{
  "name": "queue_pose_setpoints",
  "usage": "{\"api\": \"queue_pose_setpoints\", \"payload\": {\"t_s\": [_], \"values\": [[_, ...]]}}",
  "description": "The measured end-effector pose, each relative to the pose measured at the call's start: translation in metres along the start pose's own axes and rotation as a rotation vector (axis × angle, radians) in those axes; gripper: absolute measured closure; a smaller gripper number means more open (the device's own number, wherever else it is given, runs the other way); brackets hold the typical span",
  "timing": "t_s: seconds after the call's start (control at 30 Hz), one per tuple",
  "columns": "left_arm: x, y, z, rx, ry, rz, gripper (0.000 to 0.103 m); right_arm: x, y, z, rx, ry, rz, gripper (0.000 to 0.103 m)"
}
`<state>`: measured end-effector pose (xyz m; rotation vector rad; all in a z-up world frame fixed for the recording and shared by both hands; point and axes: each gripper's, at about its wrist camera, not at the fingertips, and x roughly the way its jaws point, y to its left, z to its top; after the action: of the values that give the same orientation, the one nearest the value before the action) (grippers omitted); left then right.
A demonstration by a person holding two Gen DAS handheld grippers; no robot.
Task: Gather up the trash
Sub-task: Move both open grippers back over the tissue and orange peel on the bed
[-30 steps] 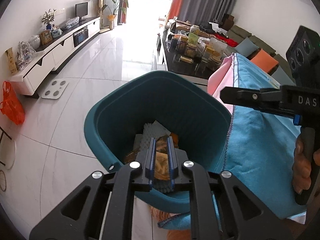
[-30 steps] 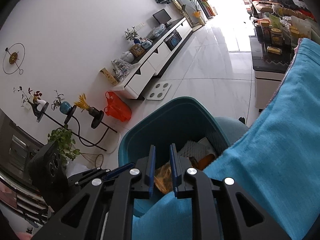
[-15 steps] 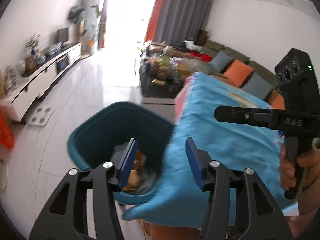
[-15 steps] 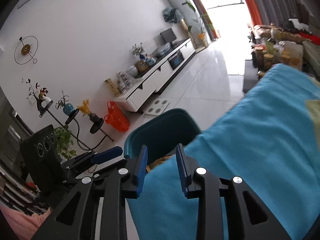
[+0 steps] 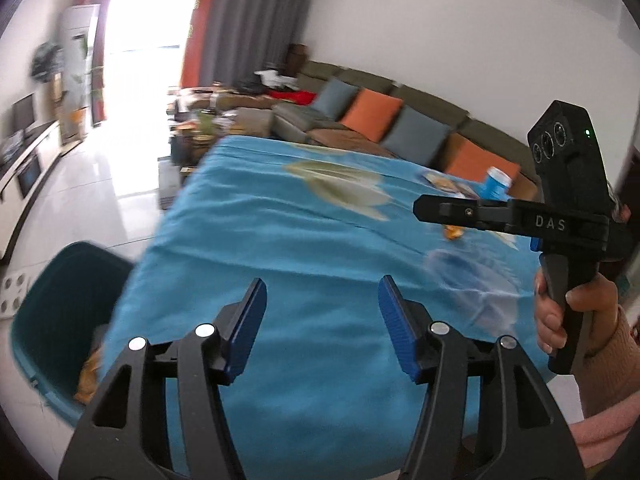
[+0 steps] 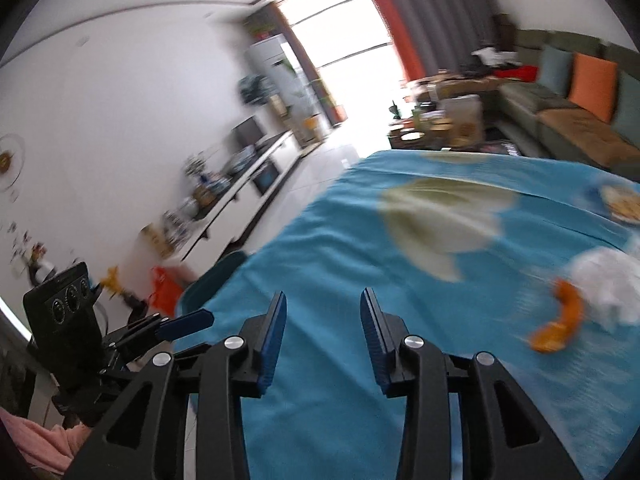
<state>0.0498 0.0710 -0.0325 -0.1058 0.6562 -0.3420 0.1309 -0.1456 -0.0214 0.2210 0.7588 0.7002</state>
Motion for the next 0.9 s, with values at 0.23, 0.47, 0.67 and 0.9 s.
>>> {"api": "queue_pose_setpoints", "payload": {"t_s": [0.23, 0.47, 0.67, 0.9], "values": [[0.05, -0.06, 0.009, 0.091, 0.082, -0.094, 0.047, -0.042, -0.062, -0.009, 0.097, -0.067, -0.13, 0.061], [0.097, -0.109, 0.023, 0.157, 0.149, -0.154, 0.047, -0.067, -0.113, -0.011, 0.169, -0.105, -0.226, 0.058], [0.127, -0.132, 0.035, 0.184, 0.19, -0.172, 0.048, -0.077, -0.14, -0.008, 0.203, -0.115, -0.267, 0.054], [0.153, -0.145, 0.043, 0.189, 0.238, -0.17, 0.052, -0.074, -0.16, -0.003, 0.234, -0.111, -0.283, 0.047]]}}
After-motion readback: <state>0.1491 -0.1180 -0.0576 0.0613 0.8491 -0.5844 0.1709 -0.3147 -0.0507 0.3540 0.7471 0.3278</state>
